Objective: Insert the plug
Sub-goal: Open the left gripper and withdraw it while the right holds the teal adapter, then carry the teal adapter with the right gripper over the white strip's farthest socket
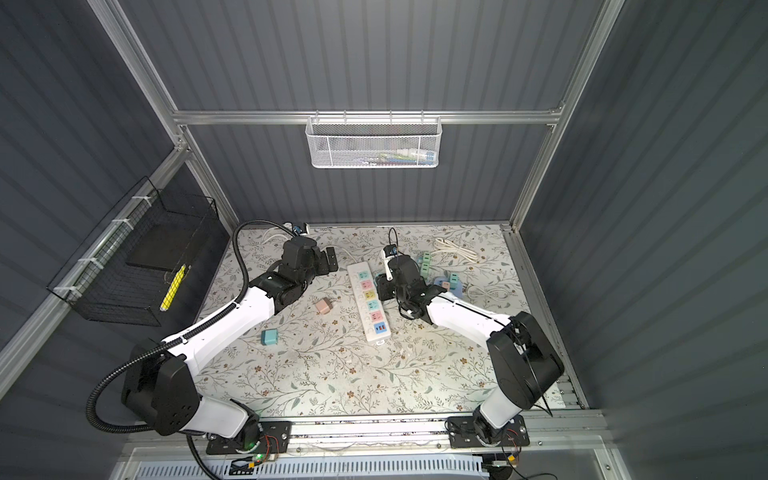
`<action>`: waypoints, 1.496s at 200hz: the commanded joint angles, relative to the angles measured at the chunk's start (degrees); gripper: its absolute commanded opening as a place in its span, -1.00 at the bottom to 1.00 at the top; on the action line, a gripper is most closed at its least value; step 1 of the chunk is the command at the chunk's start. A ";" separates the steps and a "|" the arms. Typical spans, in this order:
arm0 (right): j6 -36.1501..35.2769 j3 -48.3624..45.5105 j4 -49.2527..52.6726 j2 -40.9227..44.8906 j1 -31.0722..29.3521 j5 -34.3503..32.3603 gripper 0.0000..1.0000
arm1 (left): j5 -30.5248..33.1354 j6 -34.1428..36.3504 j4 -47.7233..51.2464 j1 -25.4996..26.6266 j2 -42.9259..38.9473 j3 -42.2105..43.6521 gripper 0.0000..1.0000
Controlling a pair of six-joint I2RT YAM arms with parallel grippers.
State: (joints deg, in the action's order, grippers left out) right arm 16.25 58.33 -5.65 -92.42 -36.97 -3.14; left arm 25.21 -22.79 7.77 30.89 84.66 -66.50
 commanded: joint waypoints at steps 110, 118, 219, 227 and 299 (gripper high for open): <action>-4.03 16.82 -1.16 -18.92 -0.38 -2.53 -0.51 | -1.44 -0.90 1.28 -1.54 0.77 0.62 1.00; -4.37 17.54 -1.23 -19.80 -0.32 -2.65 -0.51 | -1.42 -0.94 1.19 -1.59 0.76 0.63 1.00; -5.24 24.15 -1.28 -26.75 -0.35 -2.32 -0.51 | -2.50 -0.94 0.94 -1.83 1.55 0.69 1.00; -5.31 24.33 -1.53 -26.82 -0.32 -2.27 -0.51 | -2.57 -0.94 0.93 -1.89 1.60 0.69 1.00; -4.43 26.96 2.34 -28.97 -0.54 -2.16 -0.51 | -2.85 -0.97 0.79 -2.15 1.37 0.68 1.00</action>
State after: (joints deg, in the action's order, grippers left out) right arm 11.51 84.20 -5.45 -120.60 -37.17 -5.39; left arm 22.83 -23.20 8.34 29.30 85.95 -66.37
